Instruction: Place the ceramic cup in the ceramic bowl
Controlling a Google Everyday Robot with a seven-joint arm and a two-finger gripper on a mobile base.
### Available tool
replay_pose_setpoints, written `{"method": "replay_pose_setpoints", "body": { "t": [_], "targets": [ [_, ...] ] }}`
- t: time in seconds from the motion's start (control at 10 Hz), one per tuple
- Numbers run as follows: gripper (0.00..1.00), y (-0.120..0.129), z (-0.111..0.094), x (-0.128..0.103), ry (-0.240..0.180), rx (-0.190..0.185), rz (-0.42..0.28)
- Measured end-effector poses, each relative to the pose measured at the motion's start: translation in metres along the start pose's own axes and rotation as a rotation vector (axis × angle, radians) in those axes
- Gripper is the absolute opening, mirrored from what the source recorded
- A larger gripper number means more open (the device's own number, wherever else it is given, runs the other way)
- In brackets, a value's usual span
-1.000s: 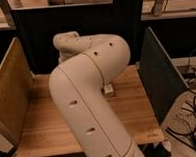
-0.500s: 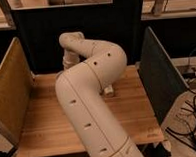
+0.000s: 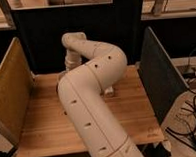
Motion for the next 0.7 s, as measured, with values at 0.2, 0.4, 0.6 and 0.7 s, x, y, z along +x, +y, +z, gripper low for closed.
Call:
{"method": "replay_pose_setpoints", "body": {
  "t": [0.2,0.4,0.6,0.7],
  "targets": [
    [0.54,-0.0005,0.0000,0.0002,0.000,0.000,0.001],
    [0.74,0.0000,0.0001,0.0000,0.000,0.000,0.000],
    [0.80,0.0000,0.0001,-0.0001,0.000,0.000,0.000],
    [0.80,-0.0001,0.0000,-0.0001,-0.001,0.000,0.000]
  ]
}}
